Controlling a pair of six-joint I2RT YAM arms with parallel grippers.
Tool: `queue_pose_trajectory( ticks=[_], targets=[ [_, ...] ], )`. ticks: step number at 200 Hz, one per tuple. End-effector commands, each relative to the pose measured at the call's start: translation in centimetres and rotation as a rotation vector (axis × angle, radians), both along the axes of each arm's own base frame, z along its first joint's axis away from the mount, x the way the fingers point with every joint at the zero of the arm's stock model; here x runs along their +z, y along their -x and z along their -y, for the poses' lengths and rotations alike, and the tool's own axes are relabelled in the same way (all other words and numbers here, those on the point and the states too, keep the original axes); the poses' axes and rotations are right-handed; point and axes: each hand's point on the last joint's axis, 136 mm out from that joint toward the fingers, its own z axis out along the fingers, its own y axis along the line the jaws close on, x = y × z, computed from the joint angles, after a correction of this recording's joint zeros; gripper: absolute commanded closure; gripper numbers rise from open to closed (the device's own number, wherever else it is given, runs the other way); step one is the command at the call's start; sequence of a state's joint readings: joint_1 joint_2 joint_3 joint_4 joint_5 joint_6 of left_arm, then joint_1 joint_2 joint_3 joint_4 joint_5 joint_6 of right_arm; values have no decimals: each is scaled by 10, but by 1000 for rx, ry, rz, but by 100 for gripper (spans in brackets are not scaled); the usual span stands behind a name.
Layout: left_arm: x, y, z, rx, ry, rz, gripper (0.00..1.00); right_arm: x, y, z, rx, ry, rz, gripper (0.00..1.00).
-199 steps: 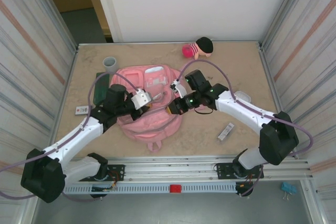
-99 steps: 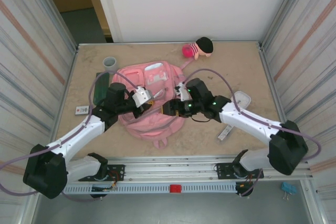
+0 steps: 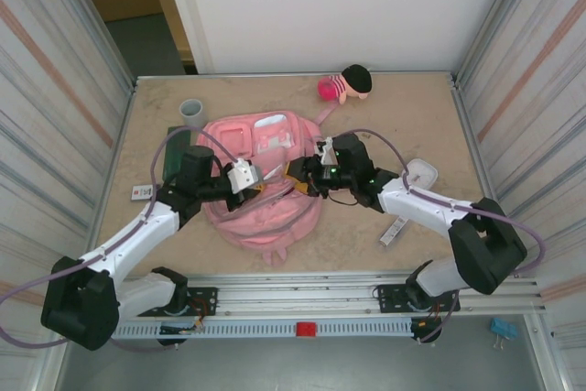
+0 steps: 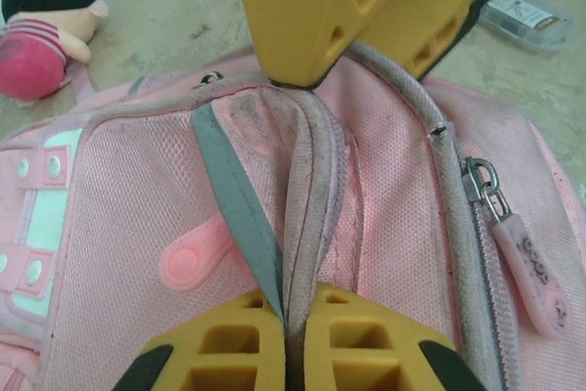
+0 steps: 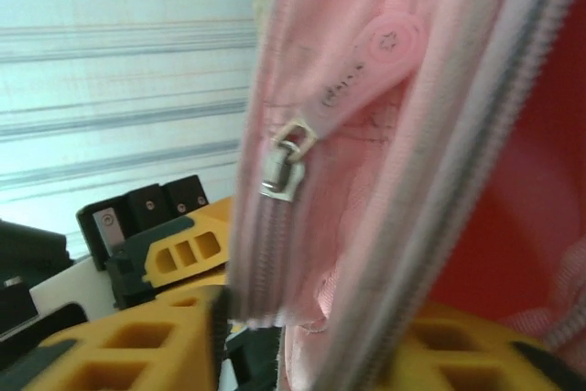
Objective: Pack books, pencil case, and school supplies into a backpack
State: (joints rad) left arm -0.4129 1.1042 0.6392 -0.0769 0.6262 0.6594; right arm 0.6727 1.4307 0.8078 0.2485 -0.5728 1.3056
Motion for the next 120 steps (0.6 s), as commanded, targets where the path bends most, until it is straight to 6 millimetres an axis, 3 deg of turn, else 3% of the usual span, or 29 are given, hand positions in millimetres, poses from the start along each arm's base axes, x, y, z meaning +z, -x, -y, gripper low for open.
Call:
queue_pose_trajectory(
  ticks=[1, 36, 79, 120],
  targets=[
    [54, 10, 11, -72, 93, 104, 85, 14, -16, -7, -49, -55, 9, 78],
    [63, 22, 8, 132, 99, -80, 63, 23, -17, -11, -58, -79, 38, 97],
    [63, 57, -8, 492, 140, -434, 57, 34, -12, -17, -50, -64, 77, 98],
    [30, 80, -27, 793, 258, -790, 47, 40, -7, -24, -19, -41, 105, 98]
  ],
)
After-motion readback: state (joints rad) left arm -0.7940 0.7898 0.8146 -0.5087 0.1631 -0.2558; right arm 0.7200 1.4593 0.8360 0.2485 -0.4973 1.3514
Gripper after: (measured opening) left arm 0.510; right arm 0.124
